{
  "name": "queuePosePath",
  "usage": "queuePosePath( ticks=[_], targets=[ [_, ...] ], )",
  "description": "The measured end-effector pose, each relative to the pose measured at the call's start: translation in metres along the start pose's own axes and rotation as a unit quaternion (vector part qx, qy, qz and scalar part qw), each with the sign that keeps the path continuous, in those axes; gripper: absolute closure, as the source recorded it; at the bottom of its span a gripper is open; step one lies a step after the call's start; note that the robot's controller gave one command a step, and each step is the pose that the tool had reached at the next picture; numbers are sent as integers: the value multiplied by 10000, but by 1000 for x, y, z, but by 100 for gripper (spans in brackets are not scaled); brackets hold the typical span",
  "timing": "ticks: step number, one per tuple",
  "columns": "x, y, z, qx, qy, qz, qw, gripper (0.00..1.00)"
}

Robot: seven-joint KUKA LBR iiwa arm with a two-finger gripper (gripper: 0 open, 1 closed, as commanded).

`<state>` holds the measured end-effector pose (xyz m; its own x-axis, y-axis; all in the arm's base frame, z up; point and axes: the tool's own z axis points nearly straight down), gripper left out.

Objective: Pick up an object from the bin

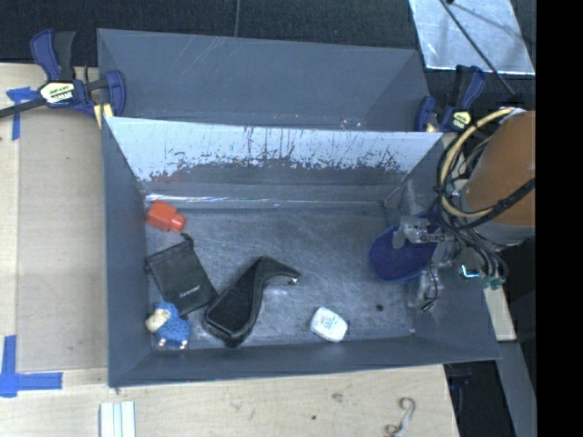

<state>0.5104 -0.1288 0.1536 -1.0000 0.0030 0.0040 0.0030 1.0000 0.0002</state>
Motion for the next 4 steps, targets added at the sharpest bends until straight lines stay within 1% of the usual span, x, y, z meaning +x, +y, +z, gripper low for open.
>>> queuePosePath(
  ticks=[1,2,3,4],
  targets=[
    [-69,0,87,-4,-34,459,9989,0],
    [-54,-29,79,4,-30,-679,9977,0],
    [-54,-27,79,1,-30,-695,9976,100],
    [-39,-13,-66,22,-79,-970,9952,100]
  ],
)
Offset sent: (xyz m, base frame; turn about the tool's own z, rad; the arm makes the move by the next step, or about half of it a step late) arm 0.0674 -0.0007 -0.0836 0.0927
